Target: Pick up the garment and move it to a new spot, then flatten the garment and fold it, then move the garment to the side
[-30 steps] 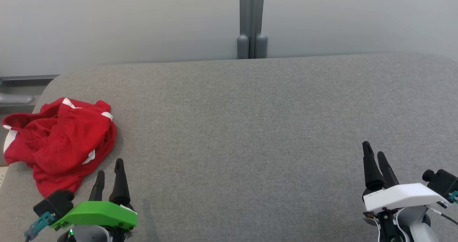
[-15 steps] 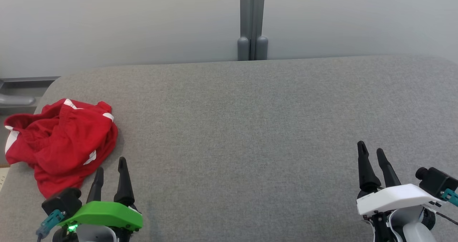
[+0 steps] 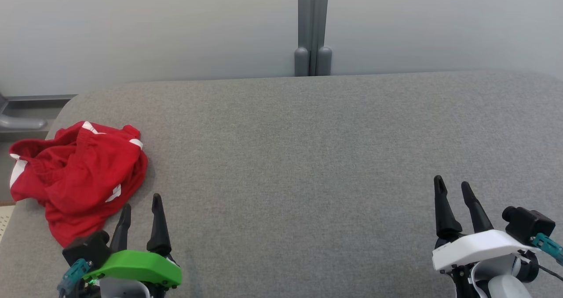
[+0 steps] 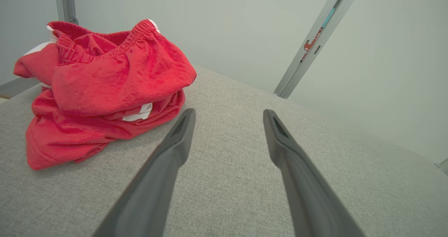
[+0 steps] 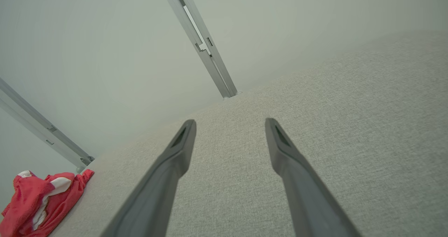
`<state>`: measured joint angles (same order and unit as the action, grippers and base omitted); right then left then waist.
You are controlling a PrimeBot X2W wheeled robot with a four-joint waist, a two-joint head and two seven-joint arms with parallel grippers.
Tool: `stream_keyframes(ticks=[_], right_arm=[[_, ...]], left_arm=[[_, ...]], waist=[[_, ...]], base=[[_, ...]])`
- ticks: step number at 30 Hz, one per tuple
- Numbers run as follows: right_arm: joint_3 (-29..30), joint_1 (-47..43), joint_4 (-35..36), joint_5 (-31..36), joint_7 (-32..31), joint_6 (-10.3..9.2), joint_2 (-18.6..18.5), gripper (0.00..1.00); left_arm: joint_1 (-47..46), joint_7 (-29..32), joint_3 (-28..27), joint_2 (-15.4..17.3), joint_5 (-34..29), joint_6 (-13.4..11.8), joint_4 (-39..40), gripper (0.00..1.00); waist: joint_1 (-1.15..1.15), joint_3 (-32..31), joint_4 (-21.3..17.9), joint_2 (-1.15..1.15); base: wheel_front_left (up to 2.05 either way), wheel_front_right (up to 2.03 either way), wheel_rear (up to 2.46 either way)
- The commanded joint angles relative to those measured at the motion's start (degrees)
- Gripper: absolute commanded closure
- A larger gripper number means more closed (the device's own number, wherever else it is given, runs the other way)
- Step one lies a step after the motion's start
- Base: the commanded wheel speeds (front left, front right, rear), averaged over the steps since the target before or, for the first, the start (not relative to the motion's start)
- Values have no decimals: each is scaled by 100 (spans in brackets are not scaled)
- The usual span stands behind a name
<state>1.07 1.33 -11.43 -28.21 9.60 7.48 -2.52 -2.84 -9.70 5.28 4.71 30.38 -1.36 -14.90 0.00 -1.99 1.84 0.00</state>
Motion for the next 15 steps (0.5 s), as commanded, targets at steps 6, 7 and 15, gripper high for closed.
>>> stream_keyframes(ticks=[6, 7, 15], right_arm=[[-21, -50, 17, 372, 131, 1, -35, 0], [-24, -53, 18, 411, 138, 1, -36, 0], [-92, -75, 23, 764, 241, 1, -39, 0]], left_arm=[[46, -114, -49, -22, -275, 82, 19, 0], [47, -128, -43, -21, -329, 85, 16, 0], [60, -224, -6, -24, -684, 159, -22, 0]], waist=[[0, 8, 31, 0], [0, 9, 36, 0], [0, 4, 62, 0]], base=[[0, 0, 0], [0, 0, 0], [0, 0, 0]])
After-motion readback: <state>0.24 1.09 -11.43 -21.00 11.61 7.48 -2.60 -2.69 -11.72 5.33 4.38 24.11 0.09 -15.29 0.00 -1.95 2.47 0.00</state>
